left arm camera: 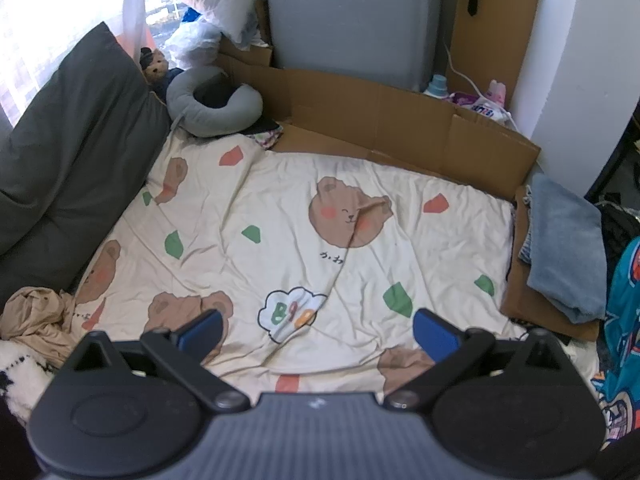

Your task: Fold clothes

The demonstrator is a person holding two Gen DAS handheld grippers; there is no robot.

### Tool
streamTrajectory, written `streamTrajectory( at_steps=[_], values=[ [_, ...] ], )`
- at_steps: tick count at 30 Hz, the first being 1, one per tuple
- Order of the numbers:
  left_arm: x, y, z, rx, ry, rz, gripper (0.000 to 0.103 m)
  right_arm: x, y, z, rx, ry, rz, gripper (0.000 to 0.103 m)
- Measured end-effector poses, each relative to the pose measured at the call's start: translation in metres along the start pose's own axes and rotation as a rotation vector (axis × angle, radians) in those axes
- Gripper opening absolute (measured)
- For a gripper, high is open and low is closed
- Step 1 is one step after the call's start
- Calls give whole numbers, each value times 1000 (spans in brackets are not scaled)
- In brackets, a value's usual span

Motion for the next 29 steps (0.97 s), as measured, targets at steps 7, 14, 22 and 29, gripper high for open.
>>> streamTrajectory(
  at_steps=[7,14,22,29],
  values=[
    [0,0,-2,-1,-2,0,102,1,-1,-2,7,-2,1,103],
    [1,-1,0,-4,3,5,102,1,-1,-4,7,-3,0,102],
    [2,-1,3,-8,11,7,102,1,0,-4,7,-2,-1,102],
    [3,0,4,-17,18,11,102,1,0,-3,10,-1,-1,102]
  ],
)
Point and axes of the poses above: each gripper's, at about its wrist camera, not at the fingertips, and x roughly the way its jaws point, z to its left, y to its underside, the point moved 2 cm from there along x, roughly the way its jaws point, and after that the axes turned 1 degree about x, right-handed, at the moved point
